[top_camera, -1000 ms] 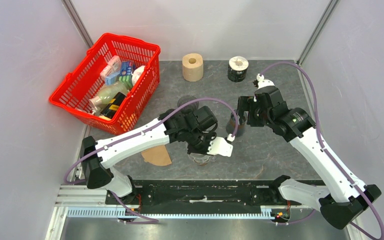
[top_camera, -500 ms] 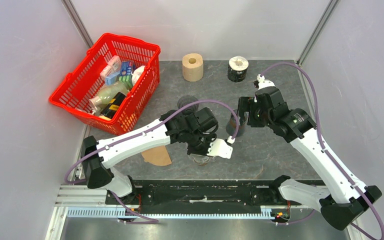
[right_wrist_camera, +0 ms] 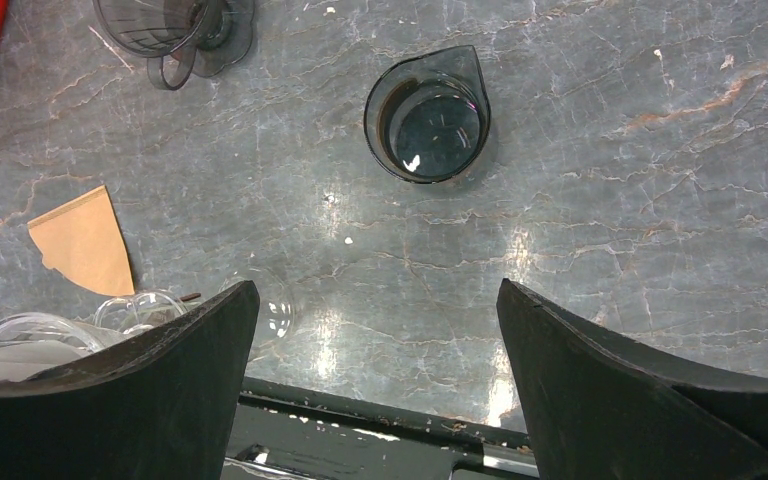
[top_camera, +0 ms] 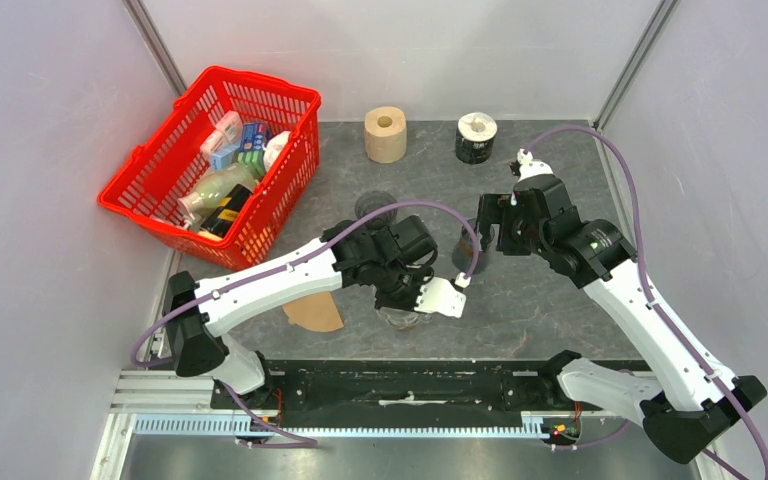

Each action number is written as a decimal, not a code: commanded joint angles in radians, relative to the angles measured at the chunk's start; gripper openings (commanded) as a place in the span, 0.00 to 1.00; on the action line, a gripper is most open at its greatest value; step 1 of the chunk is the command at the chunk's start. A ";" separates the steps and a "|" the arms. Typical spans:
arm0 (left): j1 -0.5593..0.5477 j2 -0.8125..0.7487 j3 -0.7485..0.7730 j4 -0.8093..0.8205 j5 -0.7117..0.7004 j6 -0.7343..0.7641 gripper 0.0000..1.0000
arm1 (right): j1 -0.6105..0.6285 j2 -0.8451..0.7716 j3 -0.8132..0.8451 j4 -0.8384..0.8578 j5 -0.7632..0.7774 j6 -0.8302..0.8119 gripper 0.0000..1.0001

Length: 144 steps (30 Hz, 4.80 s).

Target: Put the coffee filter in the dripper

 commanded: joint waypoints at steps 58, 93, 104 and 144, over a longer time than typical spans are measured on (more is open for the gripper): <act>-0.020 -0.017 0.047 0.012 -0.034 0.035 0.09 | -0.004 -0.029 0.006 0.012 -0.020 -0.013 0.97; -0.019 -0.330 -0.078 0.808 -0.647 -0.133 0.64 | -0.004 -0.054 -0.009 0.047 0.094 -0.022 0.97; 0.374 -0.188 0.145 0.651 -0.922 -1.050 0.87 | -0.007 -0.009 -0.095 0.175 0.525 0.099 0.97; 0.666 0.156 -0.140 0.644 -0.420 -1.433 0.82 | -0.132 0.285 0.023 0.400 0.051 -0.009 0.97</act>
